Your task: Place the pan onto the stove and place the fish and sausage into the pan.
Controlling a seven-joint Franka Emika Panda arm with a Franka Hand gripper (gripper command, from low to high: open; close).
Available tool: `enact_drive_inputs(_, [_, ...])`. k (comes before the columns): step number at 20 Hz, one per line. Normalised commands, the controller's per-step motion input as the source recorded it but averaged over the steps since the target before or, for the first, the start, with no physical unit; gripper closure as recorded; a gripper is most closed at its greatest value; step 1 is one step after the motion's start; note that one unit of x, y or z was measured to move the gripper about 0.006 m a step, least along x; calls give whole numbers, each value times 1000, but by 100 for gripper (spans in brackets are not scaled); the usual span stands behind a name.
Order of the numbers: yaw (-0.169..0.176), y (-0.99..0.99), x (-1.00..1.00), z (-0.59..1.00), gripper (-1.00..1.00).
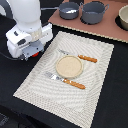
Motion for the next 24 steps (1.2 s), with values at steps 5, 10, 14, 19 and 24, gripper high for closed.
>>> enact_drive_inputs(5, [-9, 79, -222, -5, 100])
enact_drive_inputs(10, [-4, 123, -121, -19, 100])
enact_drive_inputs(14, [-2, 115, -55, 110, 100])
enact_drive_inputs(19, [-5, 379, 201, 1000, 100])
enact_drive_inputs(24, [0, 722, 202, 1000, 100])
